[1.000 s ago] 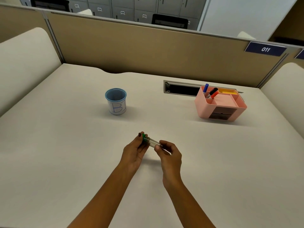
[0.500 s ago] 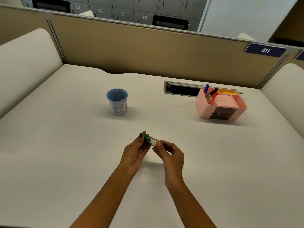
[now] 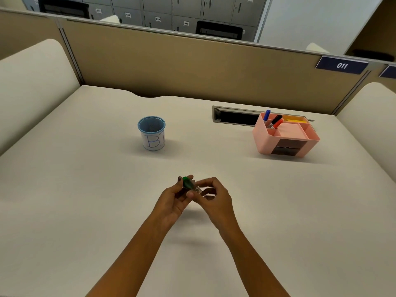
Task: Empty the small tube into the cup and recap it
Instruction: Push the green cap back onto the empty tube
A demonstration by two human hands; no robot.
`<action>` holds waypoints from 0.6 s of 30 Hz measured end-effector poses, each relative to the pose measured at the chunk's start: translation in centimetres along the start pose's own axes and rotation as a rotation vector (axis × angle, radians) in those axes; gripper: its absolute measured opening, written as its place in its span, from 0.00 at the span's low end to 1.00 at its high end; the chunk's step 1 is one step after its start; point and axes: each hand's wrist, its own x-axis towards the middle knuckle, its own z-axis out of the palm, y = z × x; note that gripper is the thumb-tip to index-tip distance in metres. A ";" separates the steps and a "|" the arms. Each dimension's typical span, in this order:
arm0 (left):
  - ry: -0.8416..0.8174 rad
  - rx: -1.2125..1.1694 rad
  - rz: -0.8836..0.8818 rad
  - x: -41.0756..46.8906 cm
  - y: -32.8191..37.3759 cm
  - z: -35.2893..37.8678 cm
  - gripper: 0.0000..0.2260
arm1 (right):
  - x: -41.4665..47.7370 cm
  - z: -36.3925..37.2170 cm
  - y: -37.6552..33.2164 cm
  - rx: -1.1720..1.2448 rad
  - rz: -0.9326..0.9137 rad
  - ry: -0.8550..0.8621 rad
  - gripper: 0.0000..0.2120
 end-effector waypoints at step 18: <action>-0.059 0.052 -0.063 -0.7 0.6 1.3 0.14 | 0.5 0.9 0.5 -0.184 -0.174 -0.122 0.40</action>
